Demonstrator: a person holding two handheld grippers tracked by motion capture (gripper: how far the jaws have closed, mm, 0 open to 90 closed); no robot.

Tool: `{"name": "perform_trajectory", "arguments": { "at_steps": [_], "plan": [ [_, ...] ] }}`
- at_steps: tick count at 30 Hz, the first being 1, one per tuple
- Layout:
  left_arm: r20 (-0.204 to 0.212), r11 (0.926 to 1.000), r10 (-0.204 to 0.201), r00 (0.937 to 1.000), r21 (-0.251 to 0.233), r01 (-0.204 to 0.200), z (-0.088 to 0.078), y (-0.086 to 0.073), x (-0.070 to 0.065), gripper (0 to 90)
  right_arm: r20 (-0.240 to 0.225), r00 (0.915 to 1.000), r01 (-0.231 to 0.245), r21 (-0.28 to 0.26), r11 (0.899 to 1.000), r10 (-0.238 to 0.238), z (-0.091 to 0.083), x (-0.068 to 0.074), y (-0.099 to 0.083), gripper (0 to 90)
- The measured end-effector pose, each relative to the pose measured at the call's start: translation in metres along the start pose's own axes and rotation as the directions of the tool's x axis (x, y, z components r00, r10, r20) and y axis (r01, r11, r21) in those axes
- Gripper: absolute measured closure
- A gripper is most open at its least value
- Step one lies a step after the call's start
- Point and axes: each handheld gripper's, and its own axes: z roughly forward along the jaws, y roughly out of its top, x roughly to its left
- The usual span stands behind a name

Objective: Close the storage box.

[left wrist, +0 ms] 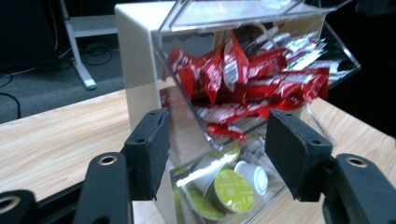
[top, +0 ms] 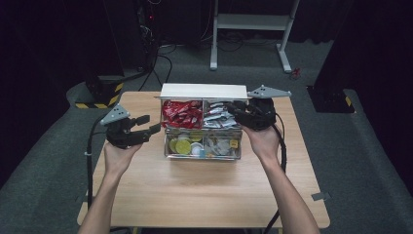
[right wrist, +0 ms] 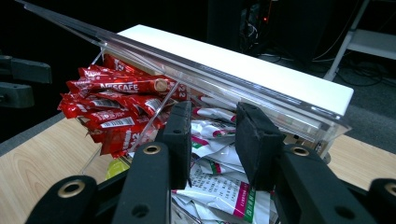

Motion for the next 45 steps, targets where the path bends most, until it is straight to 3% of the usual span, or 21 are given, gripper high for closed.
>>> {"name": "perform_trajectory", "arguments": {
  "at_steps": [8, 26, 45],
  "plan": [
    [0.012, 0.9997, 0.020, 0.9997, -0.012, -0.020, 0.004, 0.012, -0.007, 45.2, 0.000, 1.0000, -0.006, 0.007, 1.000, 0.006, 0.000, -0.001, 0.001, 67.7],
    [0.026, 0.9976, 0.059, 0.9979, 0.034, -0.060, 0.039, 0.038, -0.018, 56.2, -0.001, 1.0000, -0.001, 0.012, 1.000, 0.001, 0.000, -0.002, 0.006, 68.9],
    [0.007, 0.9947, 0.059, 0.9983, 0.084, -0.059, 0.069, 0.044, -0.020, 66.7, 0.000, 1.0000, 0.002, 0.012, 1.000, -0.002, 0.000, -0.003, 0.006, 69.8]
  ]
}}
